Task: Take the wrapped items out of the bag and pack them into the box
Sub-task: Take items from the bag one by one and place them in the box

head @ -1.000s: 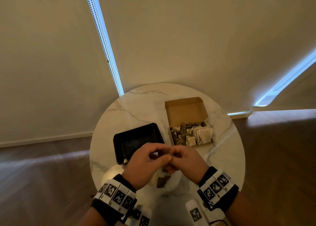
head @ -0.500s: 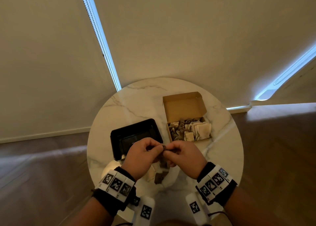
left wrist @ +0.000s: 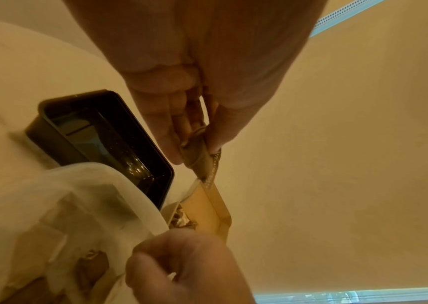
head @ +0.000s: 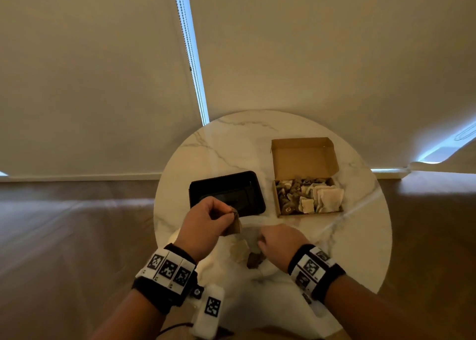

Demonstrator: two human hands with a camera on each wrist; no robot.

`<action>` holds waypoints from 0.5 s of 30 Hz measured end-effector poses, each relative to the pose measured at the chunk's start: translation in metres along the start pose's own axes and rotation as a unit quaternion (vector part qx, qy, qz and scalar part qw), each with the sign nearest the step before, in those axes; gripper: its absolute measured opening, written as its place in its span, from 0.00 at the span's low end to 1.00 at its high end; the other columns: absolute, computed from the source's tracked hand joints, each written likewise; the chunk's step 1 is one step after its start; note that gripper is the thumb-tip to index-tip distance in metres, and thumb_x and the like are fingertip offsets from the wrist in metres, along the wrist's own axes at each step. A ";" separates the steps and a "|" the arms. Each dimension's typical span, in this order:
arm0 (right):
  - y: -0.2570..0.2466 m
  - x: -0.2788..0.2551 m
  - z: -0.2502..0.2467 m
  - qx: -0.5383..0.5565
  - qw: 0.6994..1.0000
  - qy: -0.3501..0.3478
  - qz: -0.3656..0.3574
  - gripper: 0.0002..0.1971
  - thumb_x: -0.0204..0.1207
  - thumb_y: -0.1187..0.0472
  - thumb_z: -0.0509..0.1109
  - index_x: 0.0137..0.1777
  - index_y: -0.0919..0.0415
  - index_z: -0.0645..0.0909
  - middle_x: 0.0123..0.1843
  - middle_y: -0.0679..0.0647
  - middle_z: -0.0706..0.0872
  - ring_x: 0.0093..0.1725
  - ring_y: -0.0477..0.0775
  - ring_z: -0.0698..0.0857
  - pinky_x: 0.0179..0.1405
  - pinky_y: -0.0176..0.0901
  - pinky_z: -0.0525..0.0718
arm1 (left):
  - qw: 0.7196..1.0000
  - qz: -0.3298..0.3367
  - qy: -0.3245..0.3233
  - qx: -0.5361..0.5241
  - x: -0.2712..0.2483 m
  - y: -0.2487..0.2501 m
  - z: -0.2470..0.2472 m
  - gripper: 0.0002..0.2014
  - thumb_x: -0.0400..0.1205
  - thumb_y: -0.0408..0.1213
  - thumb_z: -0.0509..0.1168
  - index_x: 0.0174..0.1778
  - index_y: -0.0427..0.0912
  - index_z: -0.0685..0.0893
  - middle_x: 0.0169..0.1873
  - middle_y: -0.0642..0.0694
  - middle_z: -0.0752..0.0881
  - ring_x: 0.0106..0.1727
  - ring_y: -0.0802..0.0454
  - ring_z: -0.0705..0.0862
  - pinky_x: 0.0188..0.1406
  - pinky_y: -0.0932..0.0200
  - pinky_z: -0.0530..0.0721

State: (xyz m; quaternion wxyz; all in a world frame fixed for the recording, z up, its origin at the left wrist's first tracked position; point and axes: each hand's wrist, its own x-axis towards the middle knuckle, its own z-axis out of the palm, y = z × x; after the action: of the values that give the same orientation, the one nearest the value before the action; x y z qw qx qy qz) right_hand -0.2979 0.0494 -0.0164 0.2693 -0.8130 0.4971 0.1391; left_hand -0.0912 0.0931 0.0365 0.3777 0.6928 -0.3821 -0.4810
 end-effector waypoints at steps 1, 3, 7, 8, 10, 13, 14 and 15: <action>-0.004 0.005 0.007 -0.054 0.998 -0.029 0.008 0.13 0.88 0.55 0.60 0.64 0.55 0.84 0.62 0.55 0.89 0.61 0.58 0.87 0.59 0.50 0.83 | 1.000 0.000 -0.002 0.008 -0.003 -0.003 -0.002 0.06 0.80 0.30 0.76 0.45 0.45 0.87 0.44 0.47 0.93 0.48 0.45 0.93 0.49 0.43 0.94; -0.013 0.013 0.018 -0.123 0.989 -0.074 0.017 0.14 0.88 0.60 0.61 0.69 0.58 0.82 0.68 0.58 0.86 0.67 0.62 0.85 0.67 0.55 0.83 | 1.000 0.005 -0.007 0.028 -0.010 -0.007 -0.005 0.06 0.81 0.29 0.75 0.47 0.44 0.87 0.43 0.47 0.92 0.45 0.47 0.93 0.44 0.53 0.93; -0.025 0.027 0.033 -0.188 0.977 -0.084 0.053 0.13 0.87 0.58 0.65 0.68 0.56 0.85 0.69 0.57 0.86 0.68 0.62 0.85 0.68 0.56 0.82 | 0.999 0.010 -0.011 0.044 -0.022 -0.012 -0.007 0.05 0.82 0.29 0.73 0.47 0.44 0.86 0.42 0.47 0.91 0.40 0.54 0.93 0.39 0.61 0.91; -0.028 0.030 0.036 -0.191 0.976 -0.081 0.061 0.13 0.86 0.56 0.67 0.66 0.54 0.86 0.68 0.56 0.87 0.67 0.61 0.85 0.66 0.55 0.83 | 0.999 0.011 -0.012 0.047 -0.024 -0.015 -0.007 0.06 0.82 0.29 0.73 0.46 0.45 0.86 0.43 0.47 0.91 0.40 0.53 0.93 0.41 0.59 0.92; -0.033 0.033 0.039 -0.188 0.975 -0.090 0.072 0.14 0.82 0.51 0.73 0.64 0.52 0.87 0.67 0.54 0.88 0.67 0.59 0.86 0.65 0.53 0.83 | 0.999 0.009 -0.014 0.051 -0.028 -0.019 -0.009 0.06 0.82 0.30 0.73 0.47 0.46 0.85 0.45 0.48 0.91 0.41 0.53 0.93 0.43 0.57 0.93; -0.034 0.039 0.044 -0.198 0.974 -0.090 0.071 0.20 0.79 0.48 0.77 0.69 0.52 0.85 0.71 0.54 0.86 0.71 0.59 0.83 0.71 0.53 0.80 | 0.999 0.004 -0.023 0.049 -0.035 -0.022 -0.009 0.05 0.83 0.31 0.73 0.48 0.46 0.85 0.47 0.47 0.90 0.41 0.53 0.94 0.43 0.60 0.92; -0.033 0.040 0.045 -0.200 0.974 -0.085 0.070 0.23 0.79 0.48 0.77 0.71 0.53 0.84 0.73 0.56 0.84 0.73 0.59 0.82 0.73 0.54 0.78 | 0.999 0.004 -0.025 0.048 -0.037 -0.022 -0.010 0.05 0.83 0.31 0.72 0.48 0.45 0.85 0.47 0.47 0.90 0.41 0.52 0.94 0.43 0.60 0.92; -0.032 0.040 0.045 -0.199 0.974 -0.081 0.071 0.24 0.79 0.50 0.77 0.73 0.55 0.82 0.75 0.57 0.82 0.74 0.60 0.80 0.75 0.54 0.77 | 0.999 0.004 -0.026 0.048 -0.038 -0.024 -0.010 0.05 0.84 0.31 0.72 0.48 0.45 0.85 0.48 0.47 0.90 0.41 0.52 0.94 0.43 0.60 0.92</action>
State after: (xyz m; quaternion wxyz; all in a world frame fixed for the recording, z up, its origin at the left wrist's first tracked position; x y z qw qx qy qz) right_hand -0.2491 0.0580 -0.0636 0.1315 -0.7988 0.4925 0.3194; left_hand -0.0869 0.1381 0.0322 0.3360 0.6956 -0.4171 -0.4787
